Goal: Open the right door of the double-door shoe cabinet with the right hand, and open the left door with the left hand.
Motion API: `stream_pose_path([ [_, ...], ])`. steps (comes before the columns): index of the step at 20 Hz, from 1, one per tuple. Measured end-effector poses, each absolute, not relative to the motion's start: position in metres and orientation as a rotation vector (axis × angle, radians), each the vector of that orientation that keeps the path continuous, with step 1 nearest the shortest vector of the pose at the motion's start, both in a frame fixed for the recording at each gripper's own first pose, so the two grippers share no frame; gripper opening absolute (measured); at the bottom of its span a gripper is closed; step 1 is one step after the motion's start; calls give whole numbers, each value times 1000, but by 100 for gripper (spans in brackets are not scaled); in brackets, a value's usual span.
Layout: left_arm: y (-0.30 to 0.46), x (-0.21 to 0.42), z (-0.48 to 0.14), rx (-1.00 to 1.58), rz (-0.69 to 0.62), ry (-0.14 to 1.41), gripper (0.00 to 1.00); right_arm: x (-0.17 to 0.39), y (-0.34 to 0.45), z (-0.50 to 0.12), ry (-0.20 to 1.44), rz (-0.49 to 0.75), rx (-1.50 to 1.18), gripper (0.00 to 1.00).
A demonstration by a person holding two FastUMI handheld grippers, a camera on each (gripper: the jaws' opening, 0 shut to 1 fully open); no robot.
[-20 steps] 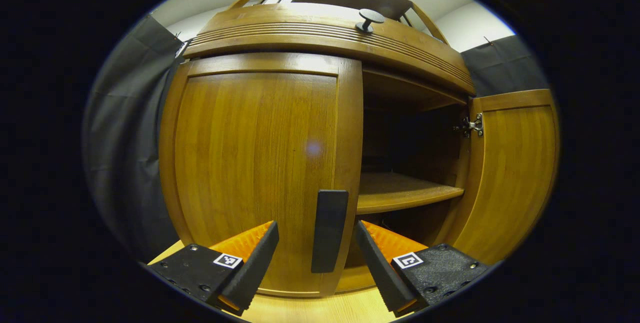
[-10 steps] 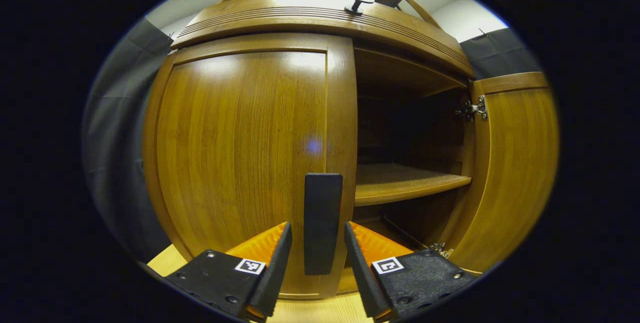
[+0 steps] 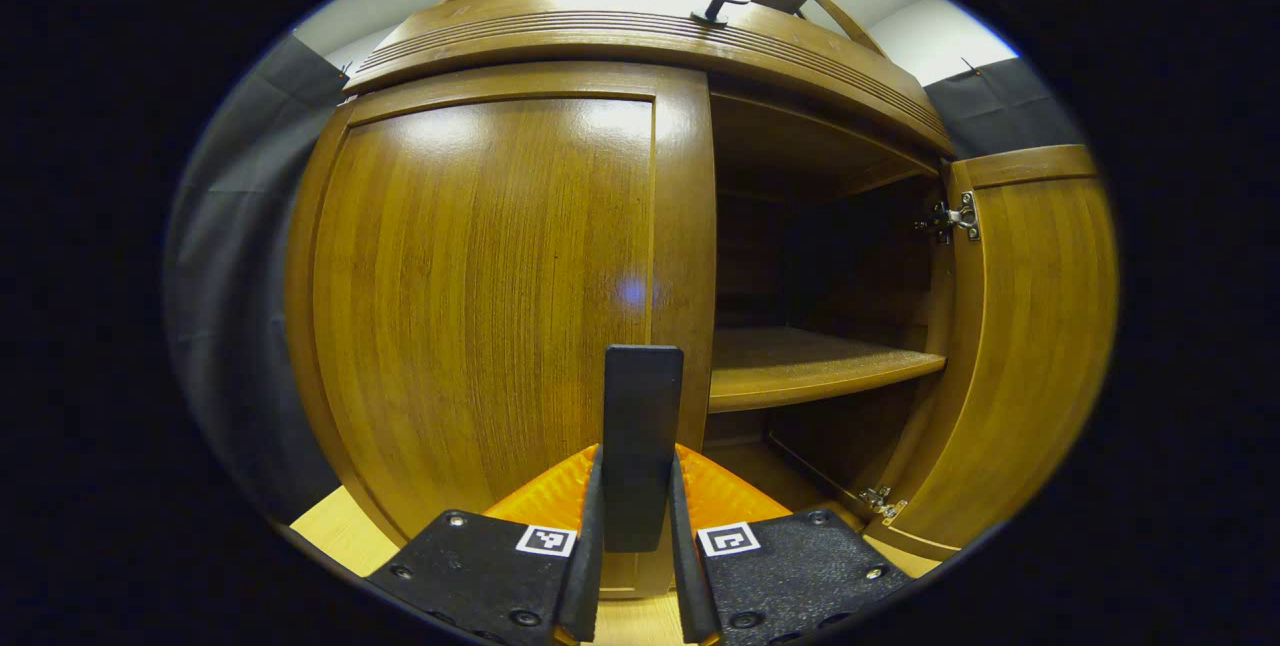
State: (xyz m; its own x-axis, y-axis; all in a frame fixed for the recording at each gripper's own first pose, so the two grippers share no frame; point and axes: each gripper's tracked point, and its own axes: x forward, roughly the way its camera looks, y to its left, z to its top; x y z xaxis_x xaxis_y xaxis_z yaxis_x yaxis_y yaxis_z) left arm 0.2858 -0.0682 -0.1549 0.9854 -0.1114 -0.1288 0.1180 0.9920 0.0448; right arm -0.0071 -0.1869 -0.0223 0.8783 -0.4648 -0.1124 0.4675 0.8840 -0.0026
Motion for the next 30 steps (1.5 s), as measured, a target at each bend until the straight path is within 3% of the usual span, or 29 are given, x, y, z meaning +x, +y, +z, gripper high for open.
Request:
stream_pose_path([
  [2, -70, 279, -155, 43, -121, 117, 28, -4, -181, -22, 109, -467, 29, 100],
  [4, -69, 268, -152, 72, -123, 101, 27, -1, -175, -22, 109, -446, 32, 94],
  [8, -64, 251, -148, 36, -164, 121, 21, 6, -162, -22, 111, -400, 33, 100],
  [17, -37, 184, -137, 39, -246, 122, 14, 25, -125, -20, 93, -316, 49, 100],
  [18, -33, 175, -136, 46, -250, 123, 14, 29, -119, -20, 94, -302, 53, 92],
  [25, 29, 113, -120, 79, -175, 87, 14, 46, -66, -21, 91, -196, 42, 92],
  [30, 85, 80, -111, 122, -83, 73, 6, 55, -26, -21, 96, -140, 17, 92],
])
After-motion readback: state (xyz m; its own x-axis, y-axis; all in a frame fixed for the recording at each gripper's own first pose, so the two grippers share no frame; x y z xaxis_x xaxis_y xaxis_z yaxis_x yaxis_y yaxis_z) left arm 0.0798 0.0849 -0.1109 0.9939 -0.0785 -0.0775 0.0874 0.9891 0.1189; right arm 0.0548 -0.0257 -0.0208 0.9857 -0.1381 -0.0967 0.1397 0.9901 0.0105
